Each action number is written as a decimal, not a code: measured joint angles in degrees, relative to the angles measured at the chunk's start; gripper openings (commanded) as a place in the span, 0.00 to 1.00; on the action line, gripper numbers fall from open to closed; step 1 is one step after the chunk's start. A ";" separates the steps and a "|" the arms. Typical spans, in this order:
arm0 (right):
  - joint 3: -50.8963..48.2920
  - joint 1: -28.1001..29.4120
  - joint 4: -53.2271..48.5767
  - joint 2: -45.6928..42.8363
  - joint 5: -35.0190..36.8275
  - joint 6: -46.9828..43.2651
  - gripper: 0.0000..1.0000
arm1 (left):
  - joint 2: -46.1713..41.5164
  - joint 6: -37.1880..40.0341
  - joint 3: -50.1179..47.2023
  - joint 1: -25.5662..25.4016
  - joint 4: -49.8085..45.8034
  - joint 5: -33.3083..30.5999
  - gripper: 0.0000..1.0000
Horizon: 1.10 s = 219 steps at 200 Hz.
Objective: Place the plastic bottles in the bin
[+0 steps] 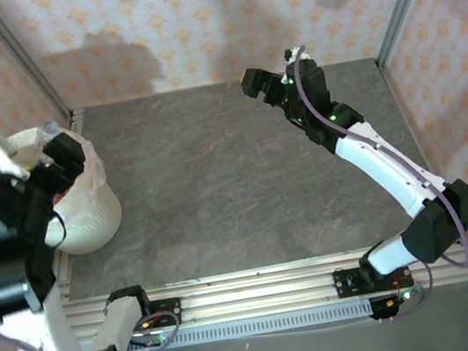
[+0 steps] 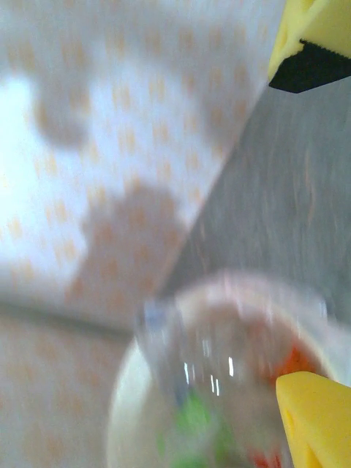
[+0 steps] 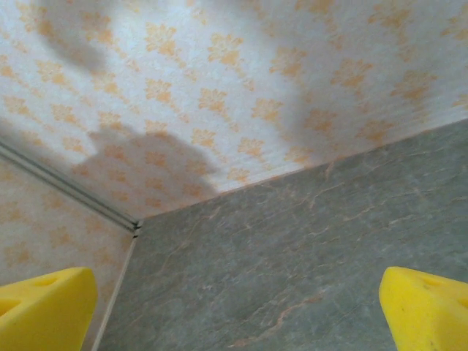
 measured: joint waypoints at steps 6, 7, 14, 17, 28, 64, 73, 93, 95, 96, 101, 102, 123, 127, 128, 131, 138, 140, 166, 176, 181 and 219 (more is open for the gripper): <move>-0.87 0.00 0.09 -0.85 1.36 -0.31 0.99 | -1.53 -0.96 -1.22 -0.02 2.43 3.63 1.00; -0.98 0.00 0.09 -0.96 1.49 -0.33 0.99 | -1.88 -1.14 -1.57 -0.04 3.04 4.48 1.00; -2.25 0.00 0.11 -2.27 3.15 -0.92 0.99 | -3.26 -2.05 -3.39 -0.11 6.05 8.28 1.00; -2.86 0.00 0.15 -2.93 3.98 -1.27 0.99 | -3.78 -2.67 -4.33 -0.11 7.41 9.88 1.00; -5.14 -0.13 0.02 -5.42 6.91 -2.49 0.99 | -5.14 -4.07 -7.91 -0.13 12.07 14.23 1.00; -14.91 -2.84 0.70 -15.37 18.34 -8.50 0.99 | -5.86 -8.83 -17.99 -2.23 23.04 22.01 1.00; -17.59 -4.17 0.98 -17.35 20.72 -9.73 0.99 | -5.70 -9.40 -19.67 -3.48 25.03 22.53 1.00; -24.30 -7.96 2.03 -20.59 25.40 -12.26 0.99 | -4.96 -9.75 -23.69 -9.05 28.89 22.03 1.00; -25.03 -8.33 2.10 -20.76 25.75 -12.39 0.99 | -4.87 -9.75 -24.09 -9.75 29.20 21.77 1.00; -25.27 -8.44 2.12 -20.81 25.90 -12.48 0.99 | -4.81 -9.68 -24.22 -10.03 29.27 21.64 1.00; -27.02 -9.35 2.58 -21.16 26.93 -13.00 0.99 | -4.33 -9.25 -25.07 -12.09 29.68 20.83 1.00; -27.28 -9.46 2.58 -21.18 27.06 -13.05 0.99 | -4.26 -9.27 -25.18 -12.35 29.75 20.79 1.00; -34.21 -12.41 3.89 -21.09 30.18 -14.80 0.99 | -0.26 -6.27 -27.30 -22.03 30.97 16.20 1.00; -35.28 -12.92 4.28 -20.98 30.56 -15.08 0.99 | 0.74 -5.53 -27.50 -23.85 31.08 15.08 1.00; -35.65 -13.05 4.37 -20.92 30.69 -15.10 0.99 | 0.90 -5.46 -27.52 -24.15 31.10 14.86 1.00; -36.46 -13.46 4.76 -20.70 30.93 -15.39 0.99 | 1.64 -4.76 -27.63 -25.42 31.12 13.94 1.00; -38.14 -14.34 5.46 -20.22 31.47 -15.89 0.99 | 3.56 -3.21 -27.78 -28.30 31.12 11.63 1.00; -38.62 -14.60 5.73 -20.04 31.56 -15.98 0.99 | 4.28 -2.58 -27.80 -29.22 31.12 10.78 1.00; -43.63 -18.23 10.12 -17.42 31.89 -18.34 0.99 | 12.61 3.93 -28.35 -36.00 30.88 0.63 1.00; -45.11 -19.87 12.17 -16.22 30.84 -19.19 0.99 | 15.08 6.19 -29.42 -36.87 30.95 -3.32 1.00; -45.59 -20.68 12.90 -15.61 29.92 -19.52 0.99 | 16.11 7.10 -30.18 -37.00 31.08 -5.22 1.00; -47.82 -25.70 20.28 -9.03 22.29 -20.44 0.99 | 21.57 11.69 -37.22 -36.85 32.61 -19.37 1.00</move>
